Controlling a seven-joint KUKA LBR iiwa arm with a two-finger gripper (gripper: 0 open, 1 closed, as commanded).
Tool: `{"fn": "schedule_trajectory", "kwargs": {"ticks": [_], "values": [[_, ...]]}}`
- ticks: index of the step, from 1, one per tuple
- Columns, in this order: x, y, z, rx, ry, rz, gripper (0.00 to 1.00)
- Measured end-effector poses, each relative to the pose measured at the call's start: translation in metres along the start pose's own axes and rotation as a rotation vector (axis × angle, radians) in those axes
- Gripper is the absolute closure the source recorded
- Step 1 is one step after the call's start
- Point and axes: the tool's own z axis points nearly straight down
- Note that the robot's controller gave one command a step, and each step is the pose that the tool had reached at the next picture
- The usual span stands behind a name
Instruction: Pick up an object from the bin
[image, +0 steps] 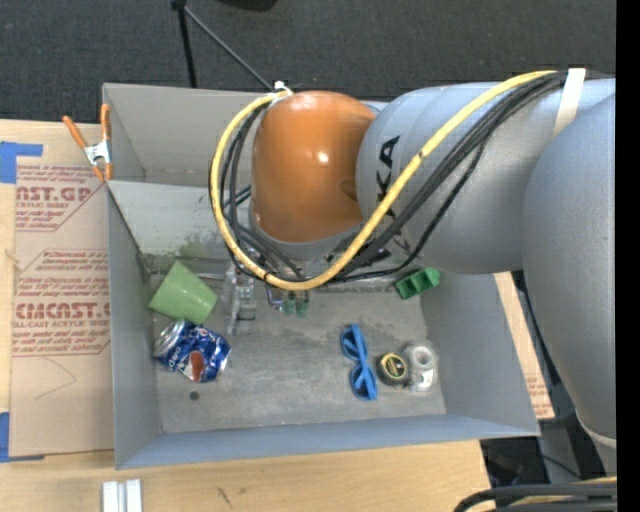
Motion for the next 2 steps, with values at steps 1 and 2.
{"fn": "schedule_trajectory", "kwargs": {"ticks": [1,2], "values": [[0.001,-0.001,0.005,0.003,0.008,0.001,0.00],[0.010,0.019,0.148,0.002,0.011,-0.408,0.00]]}}
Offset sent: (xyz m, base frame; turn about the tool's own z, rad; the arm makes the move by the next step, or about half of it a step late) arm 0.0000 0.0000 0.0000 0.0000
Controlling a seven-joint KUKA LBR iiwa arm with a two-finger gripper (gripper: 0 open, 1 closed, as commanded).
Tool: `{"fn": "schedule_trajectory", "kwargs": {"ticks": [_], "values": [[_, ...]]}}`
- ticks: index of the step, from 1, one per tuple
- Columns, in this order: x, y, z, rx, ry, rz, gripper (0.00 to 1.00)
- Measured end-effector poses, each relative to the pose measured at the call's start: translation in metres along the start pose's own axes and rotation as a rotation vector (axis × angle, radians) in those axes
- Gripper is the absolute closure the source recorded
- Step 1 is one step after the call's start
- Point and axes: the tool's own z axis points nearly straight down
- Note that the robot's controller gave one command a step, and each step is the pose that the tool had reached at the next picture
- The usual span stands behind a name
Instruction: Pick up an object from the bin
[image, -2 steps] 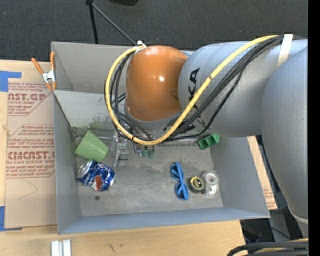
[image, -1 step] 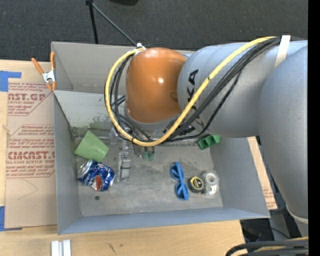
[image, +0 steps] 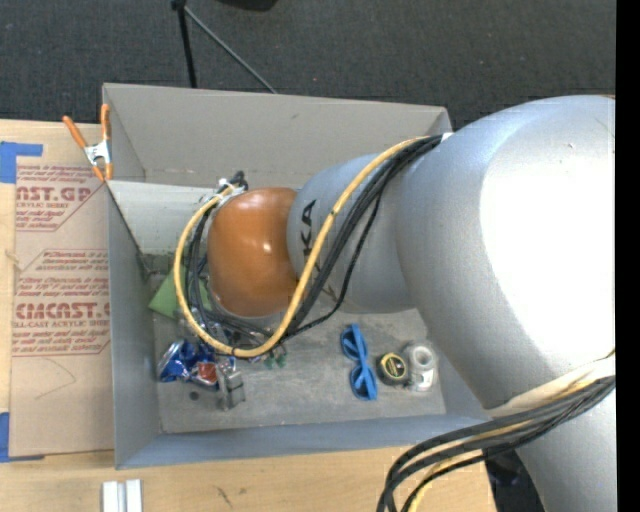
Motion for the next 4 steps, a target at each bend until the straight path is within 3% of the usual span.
{"fn": "schedule_trajectory", "kwargs": {"ticks": [1,2,3,4], "values": [[-0.001,0.000,-0.001,-0.001,-0.001,0.001,1.00],[0.021,0.020,-0.114,0.000,-0.010,0.015,1.00],[0.038,0.035,-0.254,0.000,-0.012,0.018,1.00],[-0.010,0.032,-0.371,0.002,-0.012,-0.226,1.00]]}}
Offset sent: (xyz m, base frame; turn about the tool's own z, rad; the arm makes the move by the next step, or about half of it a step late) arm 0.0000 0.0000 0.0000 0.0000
